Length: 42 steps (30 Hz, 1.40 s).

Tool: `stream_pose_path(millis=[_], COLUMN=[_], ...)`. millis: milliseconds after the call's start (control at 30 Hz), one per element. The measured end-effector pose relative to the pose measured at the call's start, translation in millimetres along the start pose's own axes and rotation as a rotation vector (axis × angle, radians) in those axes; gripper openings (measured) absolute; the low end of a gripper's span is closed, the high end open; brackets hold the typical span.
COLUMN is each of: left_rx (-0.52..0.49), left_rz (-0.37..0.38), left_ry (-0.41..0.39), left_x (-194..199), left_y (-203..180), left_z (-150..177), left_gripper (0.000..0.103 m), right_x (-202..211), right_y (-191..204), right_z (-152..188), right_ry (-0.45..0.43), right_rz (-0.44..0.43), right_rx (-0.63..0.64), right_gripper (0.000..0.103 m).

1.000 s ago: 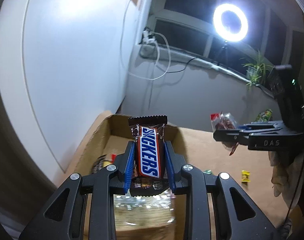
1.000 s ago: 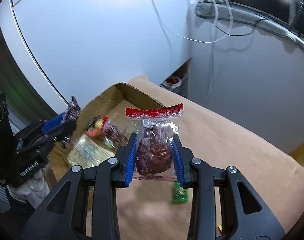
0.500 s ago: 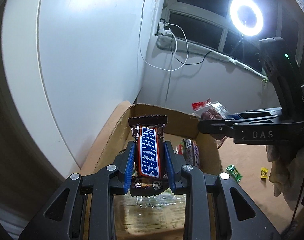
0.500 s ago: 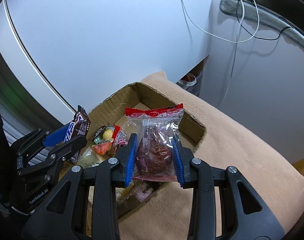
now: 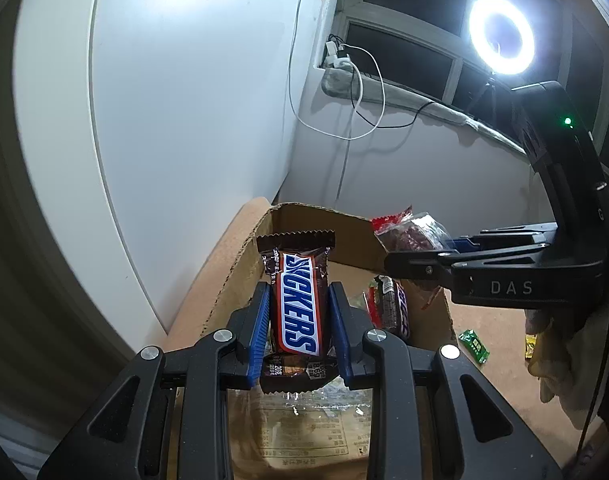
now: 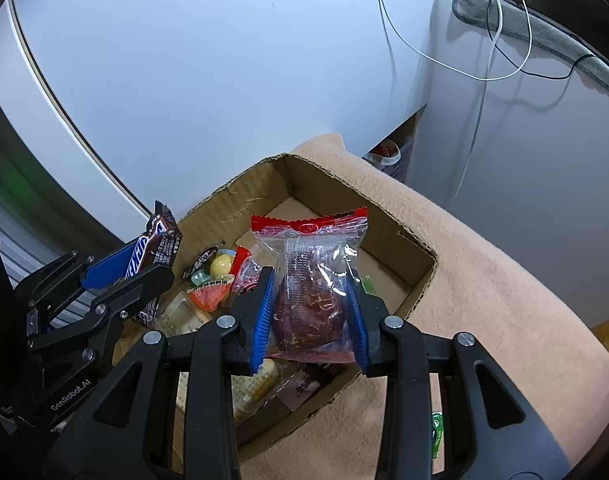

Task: Organize snacks
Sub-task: 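Open both tools to drop the Snickers bar and meat bag into the box, then move both tools back over the green candy and yellow candy on the table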

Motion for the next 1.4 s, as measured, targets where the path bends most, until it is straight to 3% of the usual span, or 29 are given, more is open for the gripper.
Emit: stream_pose_path(millis=[267,333,400,467,900,1400], left_rx=[0.0,0.002,0.007,0.01,0.012,-0.014], left_rz=[-0.004,-0.011,-0.01,-0.012,-0.006,0.039], left_ry=[0.007,0.006,0.007,0.006,-0.008,-0.029], left_x=[-1,-1,-1,-1,5,16], left_y=[0,1,2,3,1,-22], left_z=[1,0,-1,-1,-2,-6], left_gripper=[0.027,0.028,0.037,0.041,0.041,0.041], right_x=[-3,-3,-2,0,21,72], right_y=[1,0,0,0,-2,-13], right_z=[1,1,1,0,2,30], right_ry=[0.011,0.013,0.009,0.0,-0.028,-0.075], right_rz=[0.002,0.018,0.018,0.025,0.034,0.036], right_rx=[0.006,0.01,0.009,0.011,0.011,-0.01], right_gripper=[0.036,0.042,0.054,0.061,0.061,0.061])
Point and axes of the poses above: each gripper's, at about its wrist camera, not at the fingertips, and x roughly against the way its jaws point, y to its left, z to its underside, the point moved 9 cm from there along -x, roughly the way its jaws point, and after that the axes turned 15 degrees about -z, right-handed, at the moved point
